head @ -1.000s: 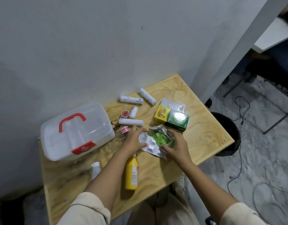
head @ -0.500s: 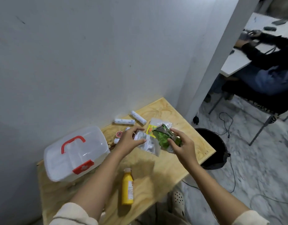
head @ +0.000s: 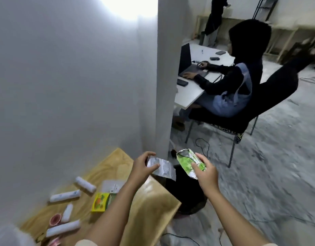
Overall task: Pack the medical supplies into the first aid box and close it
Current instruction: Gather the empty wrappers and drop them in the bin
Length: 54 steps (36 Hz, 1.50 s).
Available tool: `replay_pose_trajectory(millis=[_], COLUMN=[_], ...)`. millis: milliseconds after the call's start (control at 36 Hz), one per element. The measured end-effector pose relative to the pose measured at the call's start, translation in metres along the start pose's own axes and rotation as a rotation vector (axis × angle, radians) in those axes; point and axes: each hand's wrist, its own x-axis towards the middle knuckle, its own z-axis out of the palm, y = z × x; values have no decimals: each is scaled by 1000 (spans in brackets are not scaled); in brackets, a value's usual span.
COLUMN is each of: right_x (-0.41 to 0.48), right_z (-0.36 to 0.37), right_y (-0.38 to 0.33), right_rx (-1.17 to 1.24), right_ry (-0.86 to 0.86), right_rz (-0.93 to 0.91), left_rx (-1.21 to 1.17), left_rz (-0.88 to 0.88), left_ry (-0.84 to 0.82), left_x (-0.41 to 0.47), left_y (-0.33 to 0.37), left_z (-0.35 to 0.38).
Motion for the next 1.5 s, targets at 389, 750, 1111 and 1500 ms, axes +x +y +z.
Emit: replay_pose_trajectory(millis=[389,750,1111,1500], right_x=[120,154,161,146], right_z=[-4,72,42,48], right_y=[180,335,277,71], right_rx=[-73,-107,-183,-329], right_ry=[-22,-139,-248,-422], right_rz=[445,628,606,148], left_rx=[36,167,163,349], left_rz=[-310,-521,-519,-250], left_ry=[-41,-115,-261,-117], left_x=[134,178,174,137], left_y=[-81,-240,-161,-28], left_z=[189,285,263,89])
